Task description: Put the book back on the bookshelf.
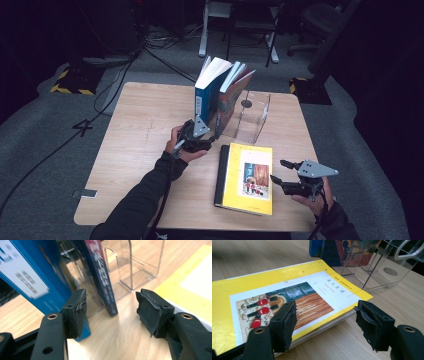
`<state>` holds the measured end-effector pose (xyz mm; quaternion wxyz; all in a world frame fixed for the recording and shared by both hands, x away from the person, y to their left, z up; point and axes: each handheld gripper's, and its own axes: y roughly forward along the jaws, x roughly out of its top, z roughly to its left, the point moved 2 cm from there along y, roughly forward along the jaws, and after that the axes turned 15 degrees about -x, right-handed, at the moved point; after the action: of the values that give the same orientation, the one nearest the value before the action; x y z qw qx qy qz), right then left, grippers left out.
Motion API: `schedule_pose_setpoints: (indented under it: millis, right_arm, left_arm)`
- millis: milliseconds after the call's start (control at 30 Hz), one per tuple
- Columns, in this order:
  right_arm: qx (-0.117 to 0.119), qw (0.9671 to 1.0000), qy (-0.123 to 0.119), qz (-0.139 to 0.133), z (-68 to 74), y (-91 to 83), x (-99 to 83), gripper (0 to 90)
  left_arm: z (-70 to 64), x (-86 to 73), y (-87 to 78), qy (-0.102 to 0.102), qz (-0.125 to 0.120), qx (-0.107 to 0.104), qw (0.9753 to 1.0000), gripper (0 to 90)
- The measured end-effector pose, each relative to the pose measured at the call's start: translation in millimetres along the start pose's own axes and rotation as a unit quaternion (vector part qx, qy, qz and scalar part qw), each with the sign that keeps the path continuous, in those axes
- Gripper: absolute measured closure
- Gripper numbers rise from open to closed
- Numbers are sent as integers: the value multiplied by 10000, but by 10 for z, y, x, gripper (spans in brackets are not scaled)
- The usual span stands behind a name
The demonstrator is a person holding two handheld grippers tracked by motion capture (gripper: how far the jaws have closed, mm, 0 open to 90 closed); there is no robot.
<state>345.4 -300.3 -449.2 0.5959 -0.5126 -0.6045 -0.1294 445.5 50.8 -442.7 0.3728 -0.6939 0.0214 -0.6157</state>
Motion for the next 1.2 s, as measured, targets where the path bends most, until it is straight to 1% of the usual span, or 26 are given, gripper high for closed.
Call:
schedule_pose_setpoints:
  millis: [100, 133, 167, 233, 267, 300, 333, 400, 433, 467, 500, 533, 567, 600, 667, 733, 800, 833, 867, 967, 1033, 1100, 1133, 1200]
  right_arm:
    - [40, 10000, -25, 50, 23, 9, -10, 334]
    - [40, 10000, -25, 50, 23, 9, -10, 334]
    - [38, 10000, -47, 76, 28, 9, -13, 334]
    - [84, 9999, -16, 76, 35, 8, -19, 334]
    - [105, 9999, 32, 121, 44, 7, -28, 334]
    - [105, 9999, 32, 121, 44, 7, -28, 334]
    - [120, 9998, 47, 120, 49, 5, -29, 333]
    - [149, 9998, 60, 140, 61, -2, -33, 333]
    - [149, 9998, 49, 142, 71, -8, -34, 332]
    - [174, 9997, 49, 136, 88, -18, -34, 332]
    - [174, 9997, 49, 136, 88, -18, -34, 332]
    - [200, 9996, 25, 183, 112, -24, -36, 330]
    - [200, 9996, 25, 183, 112, -24, -36, 330]
    - [212, 9996, 37, 195, 118, -25, -38, 330]
    - [261, 9994, 26, 239, 136, -23, -44, 323]
    - [295, 9991, 6, 298, 153, -21, -50, 321]
    - [326, 9989, -15, 330, 172, -24, -54, 320]
    - [326, 9989, -15, 330, 172, -24, -54, 320]
    - [328, 9988, -15, 354, 182, -30, -55, 320]
    - [346, 9985, -19, 413, 201, -38, -63, 309]
    - [402, 9981, 31, 465, 209, -40, -72, 308]
    - [501, 9973, 76, 523, 220, -43, -81, 302]
    - [510, 9969, 78, 591, 226, -36, -89, 302]
    - [571, 9960, 89, 679, 233, -23, -102, 303]
  left_arm:
    - [-50, -71, -20, -1, 31, -114, 9999, 397]
    - [-68, -106, -33, 33, 54, -198, 9998, 397]
    - [-89, -135, -44, 10, 45, -249, 9997, 395]
    - [-116, -188, -68, -9, 80, -309, 9995, 394]
    - [-151, -253, -97, 1, 98, -446, 9990, 385]
    - [-151, -253, -97, 1, 98, -446, 9990, 384]
    - [-173, -296, -112, 23, 157, -498, 9986, 384]
    - [-205, -362, -138, 54, 249, -679, 9974, 367]
    - [-223, -390, -151, 71, 312, -691, 9971, 364]
    - [-262, -437, -182, 136, 424, -718, 9964, 359]
    - [-262, -437, -182, 136, 424, -718, 9964, 357]
    - [-306, -486, -212, 156, 494, -762, 9957, 349]
    - [-306, -486, -212, 156, 494, -762, 9957, 349]
    - [-327, -516, -233, 157, 515, -842, 9950, 349]
    - [-372, -566, -266, 144, 569, -876, 9944, 345]
    - [-407, -612, -292, 145, 630, -960, 9933, 329]
    - [-452, -681, -313, 140, 797, -959, 9921, 321]
    - [-452, -681, -313, 140, 797, -959, 9921, 307]
    - [-472, -719, -332, 185, 847, -931, 9919, 307]
    - [-521, -812, -379, 99, 903, -1078, 9900, 307]
    - [-563, -878, -399, 36, 1007, -1062, 9892, 297]
    - [-604, -945, -416, -8, 1074, -1127, 9878, 285]
    - [-624, -970, -424, -1, 1151, -1173, 9864, 279]
    - [-665, -1006, -434, 98, 1217, -1147, 9859, 252]
